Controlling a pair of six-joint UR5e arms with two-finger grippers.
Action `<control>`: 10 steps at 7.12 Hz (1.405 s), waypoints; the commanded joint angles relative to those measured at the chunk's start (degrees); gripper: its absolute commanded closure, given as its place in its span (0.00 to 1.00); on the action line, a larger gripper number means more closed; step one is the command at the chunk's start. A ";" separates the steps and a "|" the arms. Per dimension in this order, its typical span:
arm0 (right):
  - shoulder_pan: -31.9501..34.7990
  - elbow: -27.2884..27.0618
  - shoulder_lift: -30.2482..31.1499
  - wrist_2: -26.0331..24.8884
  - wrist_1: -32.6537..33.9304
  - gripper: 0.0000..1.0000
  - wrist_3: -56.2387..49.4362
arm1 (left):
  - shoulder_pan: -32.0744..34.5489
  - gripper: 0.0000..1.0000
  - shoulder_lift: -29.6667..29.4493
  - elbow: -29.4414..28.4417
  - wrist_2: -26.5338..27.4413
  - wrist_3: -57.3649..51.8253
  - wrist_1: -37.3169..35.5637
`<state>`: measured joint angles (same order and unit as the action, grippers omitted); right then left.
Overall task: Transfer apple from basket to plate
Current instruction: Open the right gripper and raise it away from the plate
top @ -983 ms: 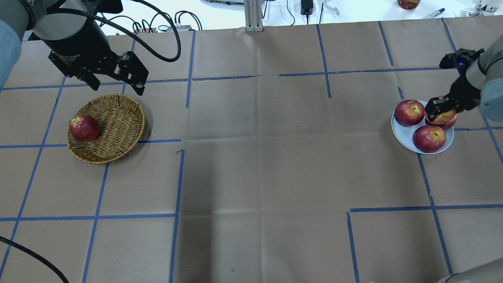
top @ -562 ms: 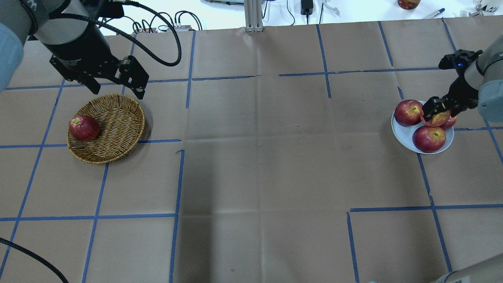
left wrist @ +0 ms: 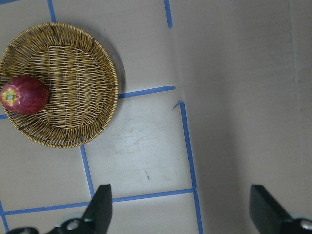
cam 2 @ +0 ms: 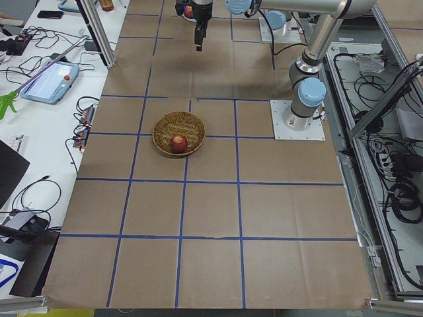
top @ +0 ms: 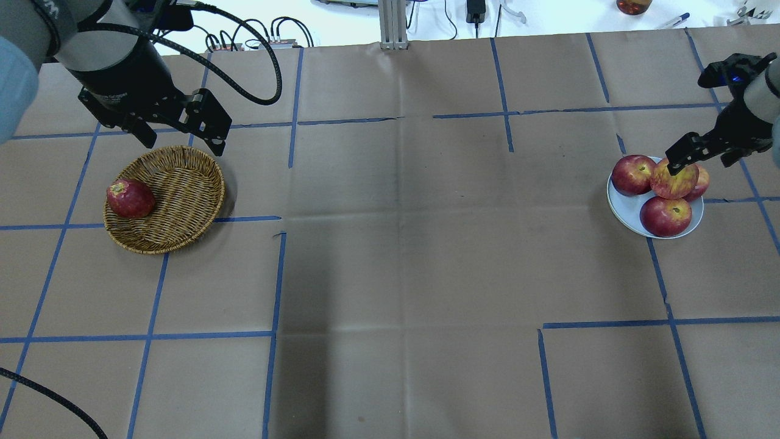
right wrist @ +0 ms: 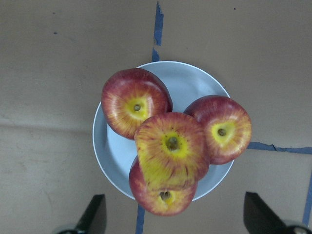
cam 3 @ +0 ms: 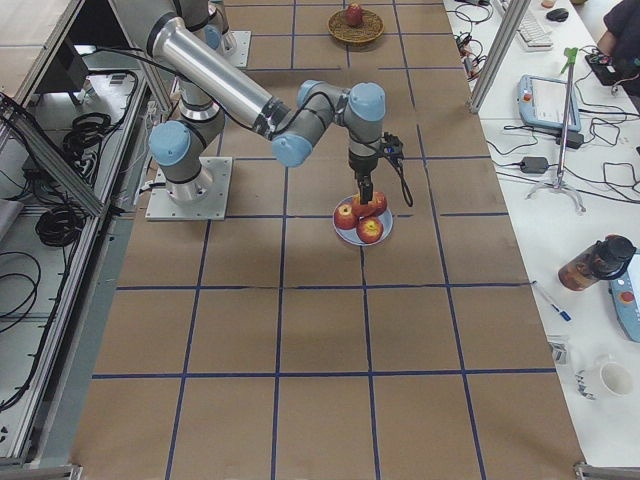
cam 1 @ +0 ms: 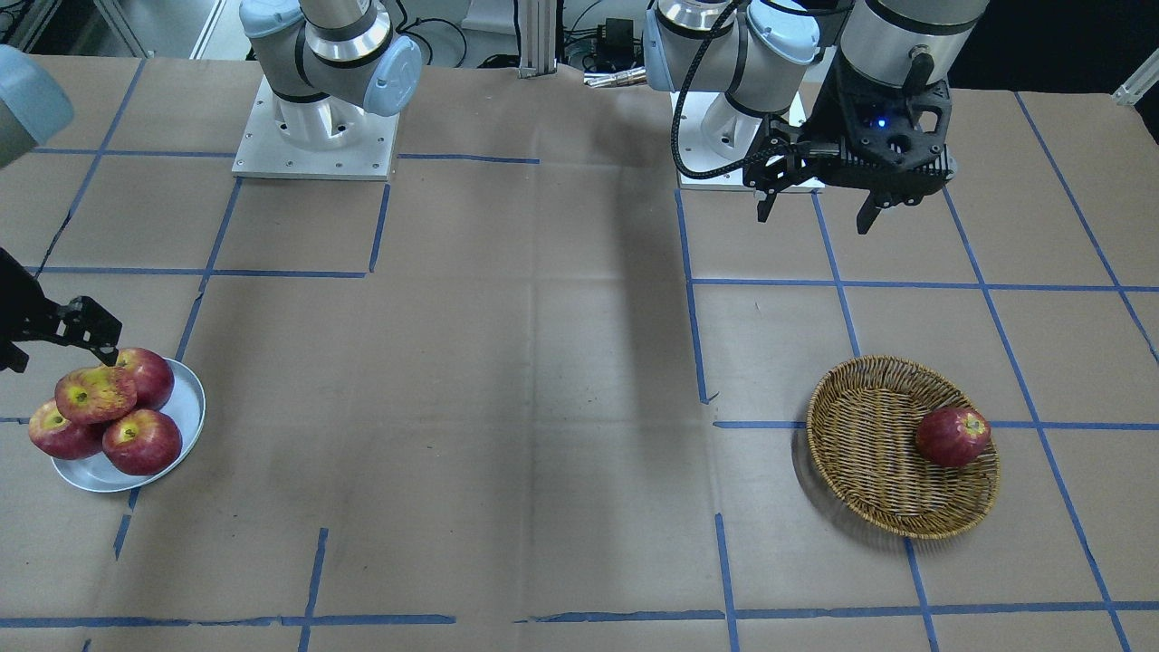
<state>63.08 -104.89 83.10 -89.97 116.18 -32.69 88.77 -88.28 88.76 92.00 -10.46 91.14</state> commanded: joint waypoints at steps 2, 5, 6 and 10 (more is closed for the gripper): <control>7.64 2.23 9.78 -0.03 -12.79 0.00 10.93 | 0.09 0.01 -0.05 -0.08 -0.16 0.00 0.00; 18.63 2.23 14.36 -0.03 -15.97 0.00 22.46 | 0.09 0.01 0.22 0.10 0.02 0.00 0.09; 22.58 2.23 14.46 -0.47 -16.85 0.00 27.37 | 0.09 0.01 -0.13 0.10 0.02 0.09 0.09; 25.08 4.69 12.97 0.23 -17.30 0.00 29.35 | 0.18 0.01 0.31 0.10 -0.16 0.70 0.17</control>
<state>87.82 -101.20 96.67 -89.78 99.22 -3.51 88.92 -87.87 88.93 91.92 -9.99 91.31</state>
